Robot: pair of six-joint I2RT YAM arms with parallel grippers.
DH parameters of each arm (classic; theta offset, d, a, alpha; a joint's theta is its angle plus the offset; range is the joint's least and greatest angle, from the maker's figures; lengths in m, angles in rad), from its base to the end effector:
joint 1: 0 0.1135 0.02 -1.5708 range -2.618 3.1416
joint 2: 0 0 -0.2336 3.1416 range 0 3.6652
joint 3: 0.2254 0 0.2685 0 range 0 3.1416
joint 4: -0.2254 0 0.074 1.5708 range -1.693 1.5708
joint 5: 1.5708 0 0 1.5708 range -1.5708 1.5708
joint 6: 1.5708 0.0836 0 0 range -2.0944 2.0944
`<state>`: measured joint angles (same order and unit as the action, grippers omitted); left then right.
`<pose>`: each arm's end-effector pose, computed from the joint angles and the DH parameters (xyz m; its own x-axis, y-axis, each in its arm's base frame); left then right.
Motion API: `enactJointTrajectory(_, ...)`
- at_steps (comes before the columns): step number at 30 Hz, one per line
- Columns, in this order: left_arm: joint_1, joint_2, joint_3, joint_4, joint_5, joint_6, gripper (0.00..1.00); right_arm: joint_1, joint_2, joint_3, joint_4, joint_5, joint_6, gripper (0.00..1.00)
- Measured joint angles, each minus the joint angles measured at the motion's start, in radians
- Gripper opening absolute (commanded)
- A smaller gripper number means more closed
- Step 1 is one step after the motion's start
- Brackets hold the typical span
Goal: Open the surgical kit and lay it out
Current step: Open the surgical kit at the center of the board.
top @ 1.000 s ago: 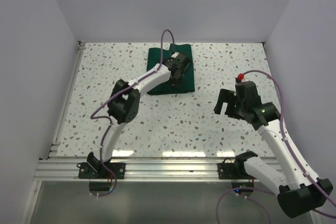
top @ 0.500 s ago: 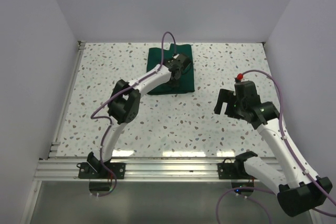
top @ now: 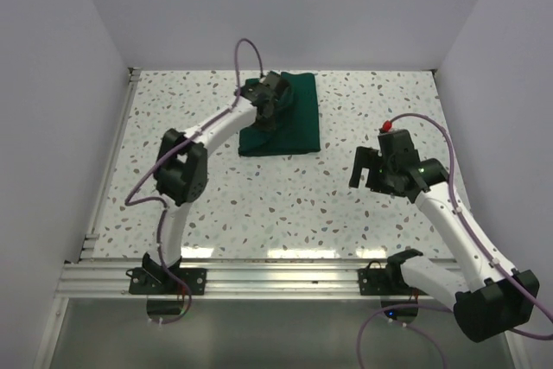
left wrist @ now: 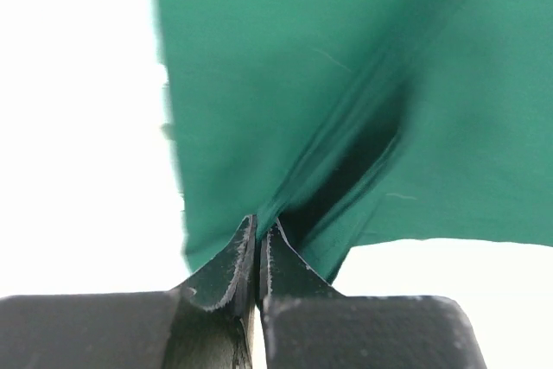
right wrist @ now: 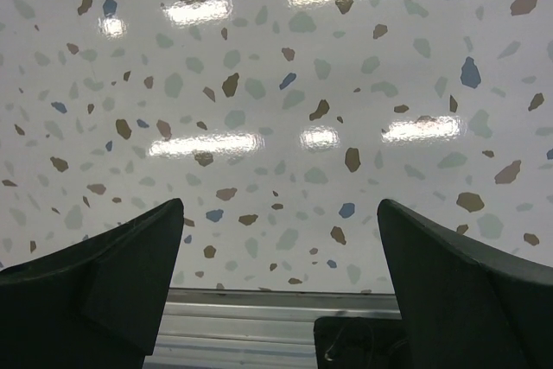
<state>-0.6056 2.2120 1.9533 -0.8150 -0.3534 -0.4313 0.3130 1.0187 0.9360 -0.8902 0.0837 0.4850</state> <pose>0.4282 -0.2613 0.1578 -0.8230 0.0928 -0.5604 0.0598 0.9952 0.0770 0.2417 0.0709 0.2206 -0.8178 0.2236 -0.5302 0.1348 0.9702 0.2013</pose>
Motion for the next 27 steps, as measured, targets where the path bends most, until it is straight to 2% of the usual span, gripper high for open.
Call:
enactJointTrajectory(2,0.111,-0.12,-0.112,0.046,0.033,-0.013,0.0,0.0,0.008,0.001,-0.001,0.0,-0.001,0.98)
enactJointTrajectory(3,0.193,-0.189,-0.176,0.072,0.043,-0.024,0.06,0.0,0.009,0.001,-0.001,0.0,-0.003,0.98)
enactJointTrajectory(4,0.27,-0.24,-0.217,0.087,0.048,-0.034,0.32,0.0,0.009,0.001,-0.001,0.0,-0.004,0.99)
enactJointTrajectory(6,0.457,-0.334,-0.299,0.127,0.053,-0.051,0.99,0.0,0.007,0.001,-0.001,0.0,-0.005,0.99)
enactJointTrajectory(7,0.542,-0.364,-0.33,0.137,0.044,-0.067,1.0,0.0,0.007,0.0,-0.001,0.0,-0.005,0.99)
enactJointTrajectory(9,0.644,-0.394,-0.381,0.147,0.021,-0.093,1.0,0.0,0.007,0.0,0.0,0.0,-0.005,0.99)
enactJointTrajectory(11,0.67,-0.397,-0.43,0.142,0.013,-0.107,0.99,0.0,0.007,0.001,0.0,0.0,-0.005,0.99)
enactJointTrajectory(15,0.607,-0.373,-0.51,0.131,0.058,-0.117,1.0,0.0,0.015,0.009,0.011,-0.008,-0.009,0.99)
enactJointTrajectory(19,0.565,-0.365,-0.527,0.12,0.092,-0.128,0.99,0.0,0.101,0.09,0.061,-0.043,-0.015,0.99)
enactJointTrajectory(24,0.529,-0.369,-0.527,0.114,0.089,-0.136,0.99,0.024,0.359,0.312,0.14,-0.097,-0.014,0.98)
enactJointTrajectory(27,0.476,-0.378,-0.527,0.1,0.084,-0.138,1.0,0.093,0.608,0.565,0.132,-0.094,-0.019,0.95)
